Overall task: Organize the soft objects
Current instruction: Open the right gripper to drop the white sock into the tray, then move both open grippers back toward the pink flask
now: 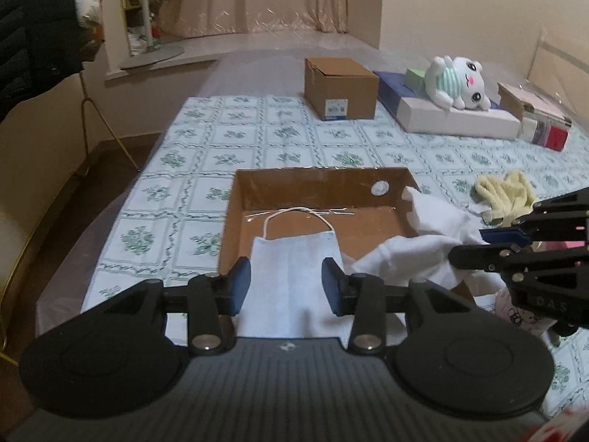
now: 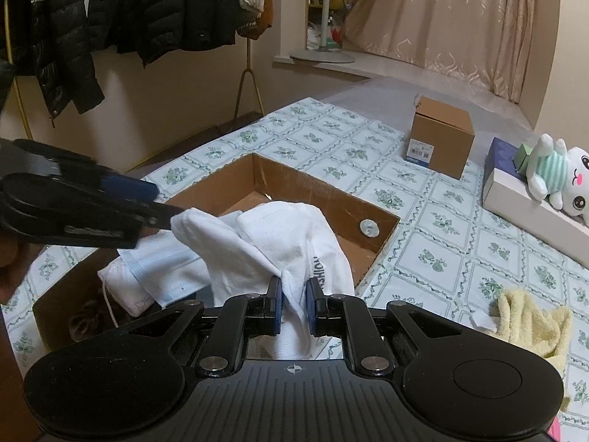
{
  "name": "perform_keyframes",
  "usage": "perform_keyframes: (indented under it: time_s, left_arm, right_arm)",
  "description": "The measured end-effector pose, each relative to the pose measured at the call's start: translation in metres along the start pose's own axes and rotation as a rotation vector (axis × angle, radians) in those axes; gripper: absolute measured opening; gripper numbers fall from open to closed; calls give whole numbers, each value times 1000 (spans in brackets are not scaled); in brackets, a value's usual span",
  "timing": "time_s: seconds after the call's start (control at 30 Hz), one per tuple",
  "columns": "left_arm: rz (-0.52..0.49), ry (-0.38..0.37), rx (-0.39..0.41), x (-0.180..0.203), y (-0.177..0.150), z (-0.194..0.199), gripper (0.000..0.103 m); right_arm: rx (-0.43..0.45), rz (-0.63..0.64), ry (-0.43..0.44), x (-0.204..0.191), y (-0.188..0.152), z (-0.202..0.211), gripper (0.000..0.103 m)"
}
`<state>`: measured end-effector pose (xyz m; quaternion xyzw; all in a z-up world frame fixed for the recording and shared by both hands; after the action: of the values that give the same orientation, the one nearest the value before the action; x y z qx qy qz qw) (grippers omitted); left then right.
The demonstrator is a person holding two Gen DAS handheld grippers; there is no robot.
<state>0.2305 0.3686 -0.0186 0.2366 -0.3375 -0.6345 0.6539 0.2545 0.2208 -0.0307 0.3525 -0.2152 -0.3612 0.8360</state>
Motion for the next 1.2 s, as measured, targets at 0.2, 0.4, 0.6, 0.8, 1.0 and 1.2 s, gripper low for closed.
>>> perform_keyframes:
  time_s: [0.2, 0.4, 0.6, 0.8, 1.0, 1.2]
  left_arm:
    - [10, 19, 21, -1, -7, 23, 38]
    - [60, 38, 65, -6, -11, 43, 40]
    - [80, 46, 103, 8, -19, 68, 42]
    - [101, 38, 165, 42, -30, 102, 54]
    - [121, 24, 200, 80, -48, 131, 59]
    - [143, 14, 216, 121, -71, 146, 69]
  right_arm:
    - [15, -38, 68, -8, 5, 5, 13]
    - [37, -85, 122, -10, 6, 11, 51]
    - [106, -118, 108, 2, 5, 57, 52]
    - [173, -174, 77, 23, -16, 125, 52]
    - [199, -226, -3, 53, -59, 185, 55]
    - [167, -253, -64, 84, -108, 221, 56]
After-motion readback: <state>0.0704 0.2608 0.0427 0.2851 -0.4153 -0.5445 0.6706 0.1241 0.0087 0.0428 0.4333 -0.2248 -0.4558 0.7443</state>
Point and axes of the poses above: each gripper's, at about its wrist camera, not at the fingertips, and z roughly against the way its jaws point, x to its right, y to its top, the point moved 9 cm from there along -z, roughly the way its jaws point, and after that the axes turned 14 degrees about -y, right-handed, at the moved point
